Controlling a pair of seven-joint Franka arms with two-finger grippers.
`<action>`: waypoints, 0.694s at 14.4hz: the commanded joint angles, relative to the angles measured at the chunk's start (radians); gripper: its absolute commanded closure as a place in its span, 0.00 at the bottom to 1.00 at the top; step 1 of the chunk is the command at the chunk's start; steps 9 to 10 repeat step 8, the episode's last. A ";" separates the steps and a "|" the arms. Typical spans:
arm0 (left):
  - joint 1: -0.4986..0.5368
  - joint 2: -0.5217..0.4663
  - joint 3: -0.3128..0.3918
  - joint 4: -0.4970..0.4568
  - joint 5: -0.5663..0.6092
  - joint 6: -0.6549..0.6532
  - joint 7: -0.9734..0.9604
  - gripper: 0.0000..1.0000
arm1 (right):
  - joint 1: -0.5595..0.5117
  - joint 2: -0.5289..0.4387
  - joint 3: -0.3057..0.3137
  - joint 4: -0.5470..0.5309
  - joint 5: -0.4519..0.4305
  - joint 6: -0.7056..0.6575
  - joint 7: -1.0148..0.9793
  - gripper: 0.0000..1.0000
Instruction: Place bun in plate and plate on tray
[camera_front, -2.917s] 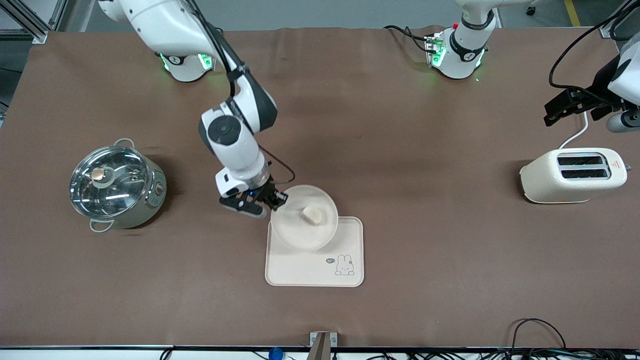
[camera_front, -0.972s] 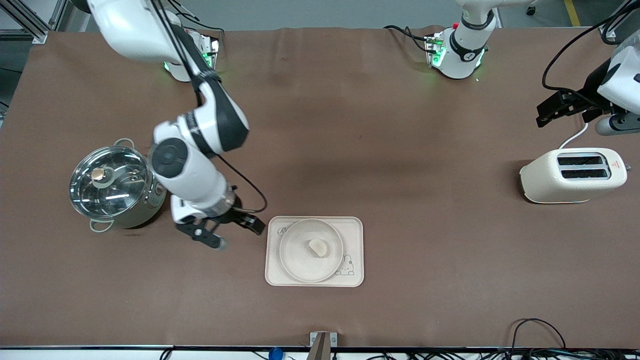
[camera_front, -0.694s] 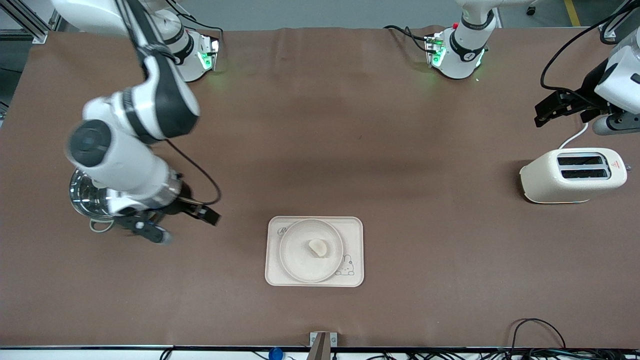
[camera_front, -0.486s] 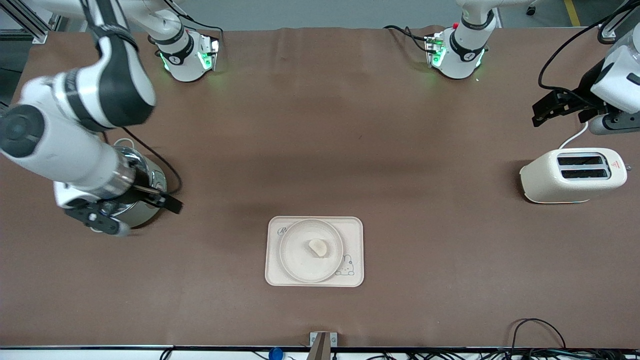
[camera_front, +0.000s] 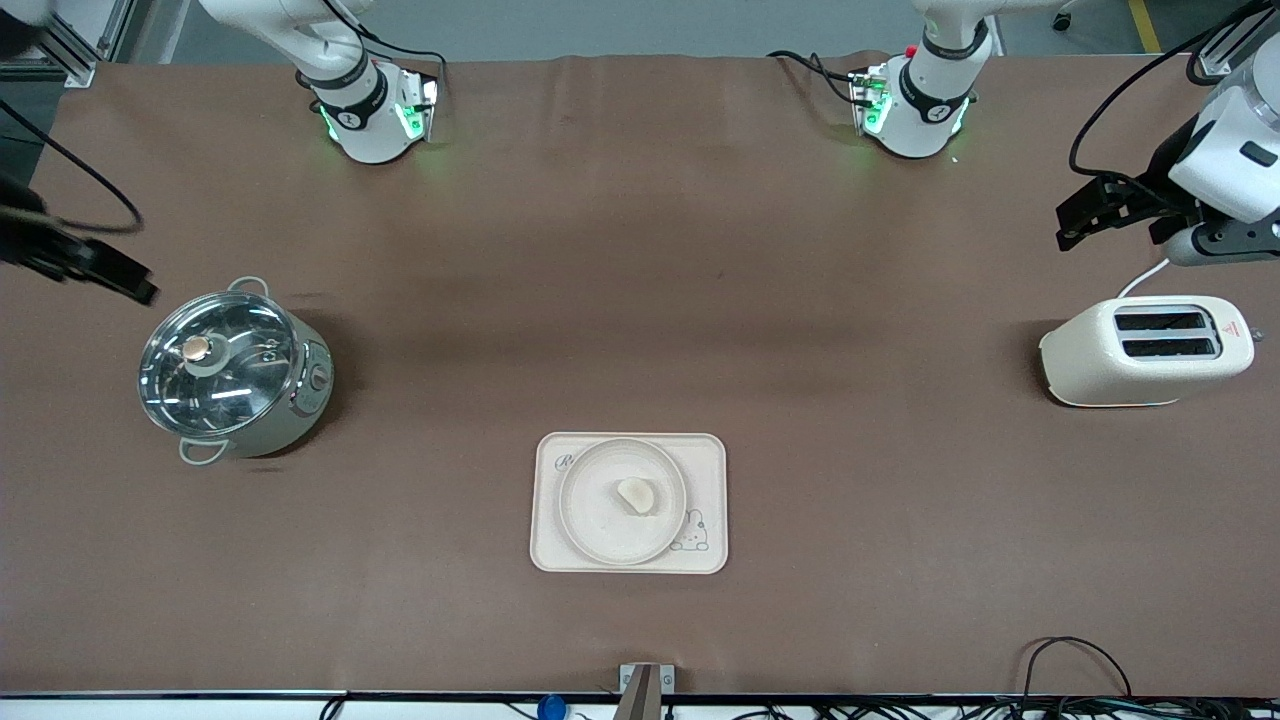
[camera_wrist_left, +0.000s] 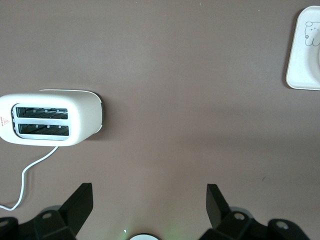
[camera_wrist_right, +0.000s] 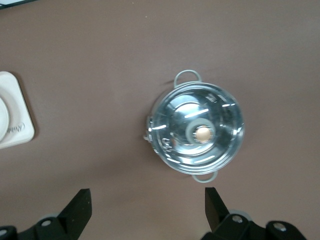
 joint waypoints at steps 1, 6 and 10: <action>0.007 -0.007 -0.004 0.016 -0.011 -0.014 0.062 0.00 | -0.049 -0.070 0.019 -0.073 -0.018 0.009 -0.105 0.00; 0.007 0.002 -0.001 0.045 -0.005 -0.014 0.057 0.00 | -0.054 -0.078 0.019 -0.078 -0.018 0.006 -0.163 0.00; 0.005 0.000 -0.001 0.045 0.000 -0.014 0.057 0.00 | -0.046 -0.078 0.019 -0.078 -0.018 0.000 -0.165 0.00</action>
